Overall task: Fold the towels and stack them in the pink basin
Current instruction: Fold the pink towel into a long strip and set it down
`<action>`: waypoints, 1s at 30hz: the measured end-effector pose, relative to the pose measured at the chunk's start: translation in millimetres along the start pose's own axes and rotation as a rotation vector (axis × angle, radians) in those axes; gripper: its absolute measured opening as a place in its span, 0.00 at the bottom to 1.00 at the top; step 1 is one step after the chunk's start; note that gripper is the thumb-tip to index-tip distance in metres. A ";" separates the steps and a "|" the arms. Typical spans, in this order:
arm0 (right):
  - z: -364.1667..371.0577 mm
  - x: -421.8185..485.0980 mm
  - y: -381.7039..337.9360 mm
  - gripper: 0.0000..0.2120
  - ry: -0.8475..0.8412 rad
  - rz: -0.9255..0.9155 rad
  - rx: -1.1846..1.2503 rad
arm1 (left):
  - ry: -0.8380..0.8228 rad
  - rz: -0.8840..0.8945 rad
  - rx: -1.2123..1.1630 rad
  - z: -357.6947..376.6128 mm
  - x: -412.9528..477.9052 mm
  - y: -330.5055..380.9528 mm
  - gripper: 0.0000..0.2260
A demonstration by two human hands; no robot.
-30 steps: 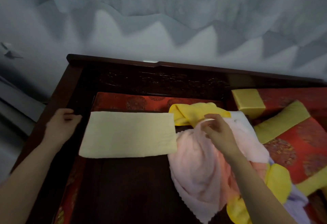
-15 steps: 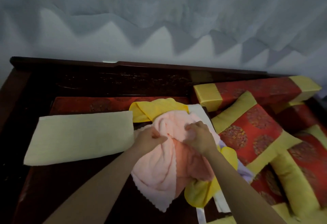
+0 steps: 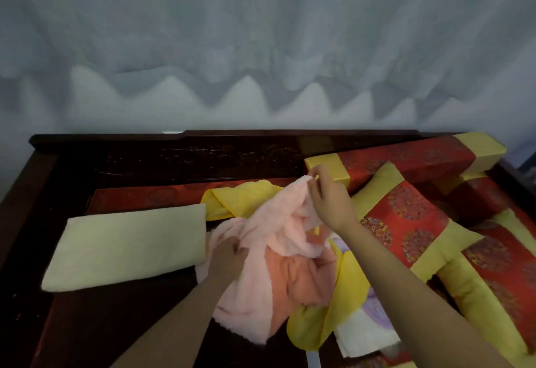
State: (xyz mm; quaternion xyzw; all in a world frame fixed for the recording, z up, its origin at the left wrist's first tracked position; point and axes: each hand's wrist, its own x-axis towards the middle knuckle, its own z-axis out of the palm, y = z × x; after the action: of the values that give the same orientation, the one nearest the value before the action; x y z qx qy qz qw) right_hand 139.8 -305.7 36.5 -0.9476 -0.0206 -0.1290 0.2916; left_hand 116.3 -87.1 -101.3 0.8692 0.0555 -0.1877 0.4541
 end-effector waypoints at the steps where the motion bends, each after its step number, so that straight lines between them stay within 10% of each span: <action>1: -6.9 3.1 -0.8 0.06 0.002 0.005 0.024 | 0.006 -0.047 -0.247 -11.2 -3.5 11.1 0.05; 6: -18.4 1.0 1.0 0.19 -0.120 0.108 0.231 | 0.087 -0.034 -0.699 -65.2 -20.2 58.8 0.07; 14: 22.5 -39.3 48.5 0.17 -0.276 0.530 0.282 | 0.341 -0.019 -0.057 -42.6 -25.7 9.9 0.10; 19: 27.6 -70.3 82.7 0.29 -0.351 0.483 0.123 | 0.105 0.109 0.038 19.6 -33.7 0.6 0.12; 25: 20.0 -83.4 115.3 0.32 -0.221 0.446 -0.006 | 0.245 0.047 0.428 71.6 -16.3 27.0 0.45; 30: 31.8 -81.6 130.9 0.21 -0.210 0.428 0.037 | 0.220 -0.096 0.707 79.8 4.5 34.7 0.38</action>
State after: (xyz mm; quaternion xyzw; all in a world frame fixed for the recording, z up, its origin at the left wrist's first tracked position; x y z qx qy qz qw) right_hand 83.3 -393.6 -81.3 -0.9330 0.1481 0.0355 0.3260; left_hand 107.8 -172.3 -117.7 0.9837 0.0763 -0.1217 0.1079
